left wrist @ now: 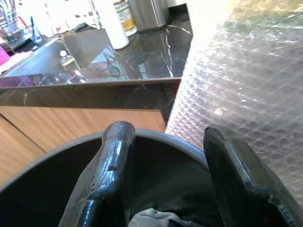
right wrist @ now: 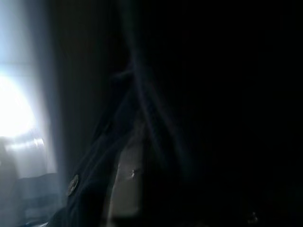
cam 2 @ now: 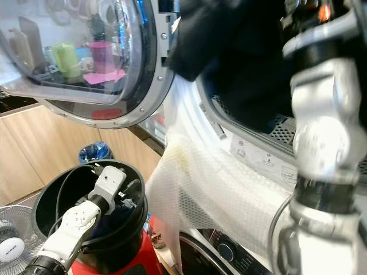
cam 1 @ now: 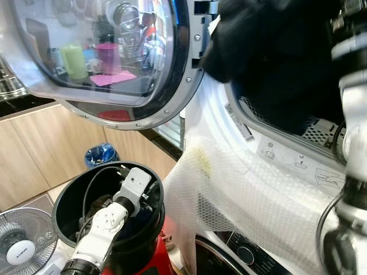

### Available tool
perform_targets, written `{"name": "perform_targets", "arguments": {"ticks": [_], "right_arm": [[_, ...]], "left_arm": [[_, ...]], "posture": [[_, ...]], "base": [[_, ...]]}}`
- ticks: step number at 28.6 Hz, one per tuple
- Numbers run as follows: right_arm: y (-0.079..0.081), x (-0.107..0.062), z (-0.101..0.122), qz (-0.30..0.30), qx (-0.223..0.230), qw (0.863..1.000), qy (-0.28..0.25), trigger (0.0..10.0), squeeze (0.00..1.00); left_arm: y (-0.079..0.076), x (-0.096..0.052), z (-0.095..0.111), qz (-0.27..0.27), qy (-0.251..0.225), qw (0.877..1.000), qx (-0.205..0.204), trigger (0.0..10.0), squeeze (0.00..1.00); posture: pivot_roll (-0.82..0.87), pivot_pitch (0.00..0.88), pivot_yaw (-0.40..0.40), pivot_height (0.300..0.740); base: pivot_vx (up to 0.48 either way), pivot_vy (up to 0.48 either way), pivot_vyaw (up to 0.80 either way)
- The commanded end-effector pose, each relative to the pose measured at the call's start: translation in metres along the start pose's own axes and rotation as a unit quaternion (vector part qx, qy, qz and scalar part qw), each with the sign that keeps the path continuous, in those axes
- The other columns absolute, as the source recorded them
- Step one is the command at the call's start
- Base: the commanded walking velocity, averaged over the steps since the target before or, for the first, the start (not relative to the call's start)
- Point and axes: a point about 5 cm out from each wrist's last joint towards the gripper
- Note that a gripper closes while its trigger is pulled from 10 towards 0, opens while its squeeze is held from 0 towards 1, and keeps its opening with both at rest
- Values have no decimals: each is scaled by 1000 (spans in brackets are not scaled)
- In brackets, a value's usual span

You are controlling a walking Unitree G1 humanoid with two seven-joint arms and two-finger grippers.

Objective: Clothes washing

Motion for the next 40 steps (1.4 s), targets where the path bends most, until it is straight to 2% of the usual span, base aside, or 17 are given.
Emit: {"name": "perform_targets", "arguments": {"ticks": [1,3,8,11,12,13,14,15,16,17,18,21,24,31,33,35,40], "right_arm": [[-17,19,17,-62,-36,997,3,0,0],[-34,39,33,-148,-61,987,24,0,0],[-43,46,43,-214,-86,972,46,0,0],[-65,37,43,-291,-160,940,76,0,0],[-74,32,46,-314,-204,924,80,0,0],[-94,18,51,-372,-253,889,86,0,0],[-99,14,52,-386,-257,881,89,0,0],[-104,11,49,-397,-246,879,96,3255,0],[-106,9,46,-398,-241,879,105,7216,0],[-109,7,41,-399,-248,874,124,10000,0],[-109,6,33,-384,-254,876,145,10000,1000],[-109,5,24,-367,-256,879,167,10000,1000],[-113,0,13,-359,-273,872,193,10000,1000],[-127,-12,16,-363,-271,868,203,10000,1000],[-125,-10,15,-348,-267,875,207,10000,1000],[-116,-2,15,-315,-254,892,201,10000,1000],[-111,4,29,-311,-274,893,175,10000,1000]], "left_arm": [[1,1,-2,-1,6,1000,6,10000,0],[-2,2,-3,-5,9,1000,7,10000,0],[-6,4,-4,-14,14,1000,8,10000,0],[-11,5,-4,-22,17,1000,7,10000,0],[-12,5,-4,-25,19,999,8,10000,0],[-13,5,-6,-29,24,999,8,10000,0],[-14,5,-6,-29,26,999,8,10000,0],[-14,5,-7,-31,29,999,10,10000,0],[-14,4,-8,-34,32,999,10,10000,0],[-15,4,-11,-44,41,998,12,10000,0],[-15,3,-13,-52,48,997,17,10000,0],[-17,2,-15,-62,55,996,19,10000,0],[-18,2,-14,-68,53,996,16,10000,0],[-22,0,-14,-85,57,995,14,10000,0],[-22,0,-14,-89,58,994,16,10000,0],[-22,-1,-14,-90,58,994,15,10000,0],[-22,-1,-13,-92,56,994,14,10000,0]], "posture": [[139,0,-33,740],[123,0,-31,740],[109,0,-23,740],[108,0,-25,740],[118,0,-34,740],[120,0,-36,740],[127,0,-38,740],[127,0,-38,740],[127,0,-38,740],[135,0,-36,740],[134,0,-32,740],[134,0,-32,740],[137,0,-19,740],[144,0,-15,740],[145,0,-12,740],[148,0,-11,740],[153,0,-9,740]], "base": [[0,0,0],[0,0,0],[0,0,0],[0,0,0],[0,0,0],[0,0,0],[0,0,0],[0,0,0],[0,0,0],[0,0,0],[0,0,0],[0,0,0],[0,0,0],[0,0,0],[0,0,0],[0,0,0],[0,0,0]]}}
Point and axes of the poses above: a point about 5 cm out from each wrist's last joint towards the gripper, its own x axis pointing out of the wrist towards the gripper, its own z axis along the axis of the wrist's last joint, y = z × x, and after that the axes turned 3 degrees about x, right-handed
